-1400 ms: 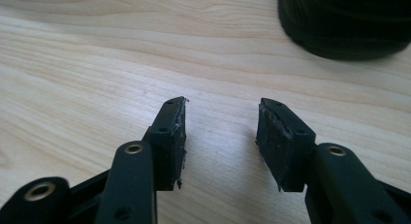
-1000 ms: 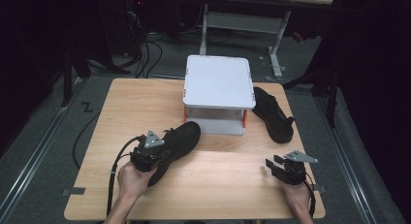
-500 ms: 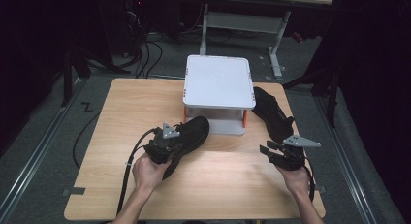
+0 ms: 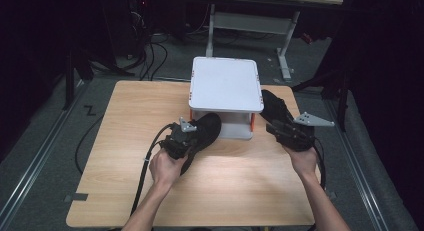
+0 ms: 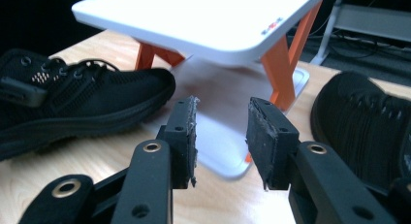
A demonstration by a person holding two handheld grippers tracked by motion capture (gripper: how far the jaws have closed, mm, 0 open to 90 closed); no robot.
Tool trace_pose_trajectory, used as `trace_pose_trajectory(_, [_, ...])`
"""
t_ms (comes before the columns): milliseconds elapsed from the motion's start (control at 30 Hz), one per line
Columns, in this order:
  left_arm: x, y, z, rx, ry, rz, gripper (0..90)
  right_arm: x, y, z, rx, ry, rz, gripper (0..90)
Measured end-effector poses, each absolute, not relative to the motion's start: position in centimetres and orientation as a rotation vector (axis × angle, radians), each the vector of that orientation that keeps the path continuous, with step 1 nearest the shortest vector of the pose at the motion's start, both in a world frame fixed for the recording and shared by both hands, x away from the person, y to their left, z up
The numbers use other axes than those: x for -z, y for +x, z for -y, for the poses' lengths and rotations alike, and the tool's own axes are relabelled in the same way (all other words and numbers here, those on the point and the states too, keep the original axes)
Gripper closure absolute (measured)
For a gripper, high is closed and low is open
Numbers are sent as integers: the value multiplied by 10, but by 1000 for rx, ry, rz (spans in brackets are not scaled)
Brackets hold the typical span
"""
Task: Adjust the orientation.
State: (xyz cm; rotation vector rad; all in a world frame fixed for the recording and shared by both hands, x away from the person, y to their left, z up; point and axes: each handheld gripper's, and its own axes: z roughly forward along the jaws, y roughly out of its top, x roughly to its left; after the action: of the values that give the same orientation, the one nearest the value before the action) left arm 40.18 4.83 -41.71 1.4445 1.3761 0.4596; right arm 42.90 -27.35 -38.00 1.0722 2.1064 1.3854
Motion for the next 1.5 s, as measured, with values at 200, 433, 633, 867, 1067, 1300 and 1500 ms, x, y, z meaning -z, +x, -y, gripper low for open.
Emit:
trace_pose_trajectory(200, [417, 411, -41, -506, 1450, -1376, 884, 369, 440, 265, -1361, 1034, -2072, 673])
trace_pose_trajectory(433, [421, 423, -32, -525, 1442, -1388, 884, 352, 457, 250, -1339, 1009, -2065, 693])
trace_pose_trajectory(633, [424, 432, -23, -557, 1436, -1390, 884, 350, 470, 239, -1301, 1016, -2089, 702])
trace_pose_trajectory(867, [424, 442, -16, -593, 1434, -1404, 884, 350, 486, 223, -1254, 1037, -2105, 727])
trace_pose_trajectory(1067, [426, 452, -9, -616, 1423, -1421, 884, 351, 500, 211, -1200, 1047, -2144, 751])
trace_pose_trajectory(1300, [430, 465, -2, -650, 1385, -1449, 883, 350, 506, 209, -1204, 1049, -2169, 759])
trace_pose_trajectory(1500, [440, 476, 10, -667, 1369, -1466, 881, 351, 507, 211, -1219, 1052, -2167, 800])
